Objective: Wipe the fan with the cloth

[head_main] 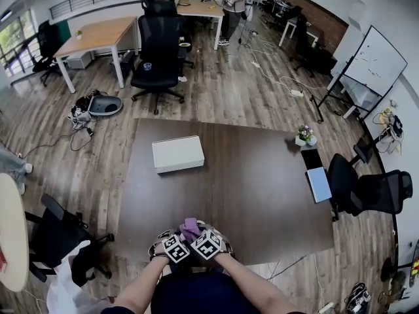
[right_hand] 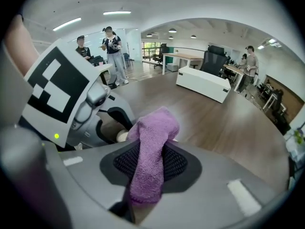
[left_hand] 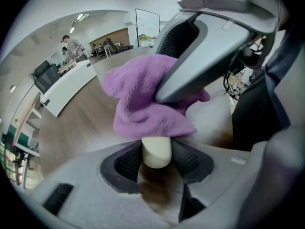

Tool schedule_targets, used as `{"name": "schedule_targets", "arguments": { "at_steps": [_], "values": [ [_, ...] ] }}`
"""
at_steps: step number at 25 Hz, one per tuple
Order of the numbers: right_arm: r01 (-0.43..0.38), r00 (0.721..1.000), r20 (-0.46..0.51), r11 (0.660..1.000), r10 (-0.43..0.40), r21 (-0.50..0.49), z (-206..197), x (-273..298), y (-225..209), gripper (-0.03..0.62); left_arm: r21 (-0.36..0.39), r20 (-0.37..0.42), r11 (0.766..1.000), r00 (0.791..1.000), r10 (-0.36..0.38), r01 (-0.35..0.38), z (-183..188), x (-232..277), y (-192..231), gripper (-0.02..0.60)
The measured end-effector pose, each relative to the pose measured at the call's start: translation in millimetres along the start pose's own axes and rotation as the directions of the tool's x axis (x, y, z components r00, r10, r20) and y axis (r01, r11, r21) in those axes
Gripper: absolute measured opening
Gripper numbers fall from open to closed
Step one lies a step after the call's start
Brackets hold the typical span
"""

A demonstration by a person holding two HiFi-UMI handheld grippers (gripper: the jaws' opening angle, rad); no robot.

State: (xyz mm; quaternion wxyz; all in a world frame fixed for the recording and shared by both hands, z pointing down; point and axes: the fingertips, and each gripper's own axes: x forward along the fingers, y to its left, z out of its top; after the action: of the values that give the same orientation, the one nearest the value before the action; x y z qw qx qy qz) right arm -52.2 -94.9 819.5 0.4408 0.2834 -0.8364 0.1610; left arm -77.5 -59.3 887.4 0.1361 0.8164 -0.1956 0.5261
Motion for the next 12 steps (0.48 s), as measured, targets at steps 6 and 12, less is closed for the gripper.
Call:
{"name": "schedule_targets", "arguments": {
  "at_steps": [6,12],
  "values": [
    [0.092,0.996,-0.007,0.990,-0.092,0.111,-13.6,-7.1,-44.5,0.120,0.000,0.002,1.000,1.000,-0.003,0.003,0.4,3.3,0.3,0.192],
    [0.149,0.989,-0.018,0.967,-0.149,0.207,-32.0,-14.3,-71.8,0.120,-0.003,-0.001,1.000,1.000,-0.004,0.004,-0.9,2.9,0.3,0.192]
  ]
}}
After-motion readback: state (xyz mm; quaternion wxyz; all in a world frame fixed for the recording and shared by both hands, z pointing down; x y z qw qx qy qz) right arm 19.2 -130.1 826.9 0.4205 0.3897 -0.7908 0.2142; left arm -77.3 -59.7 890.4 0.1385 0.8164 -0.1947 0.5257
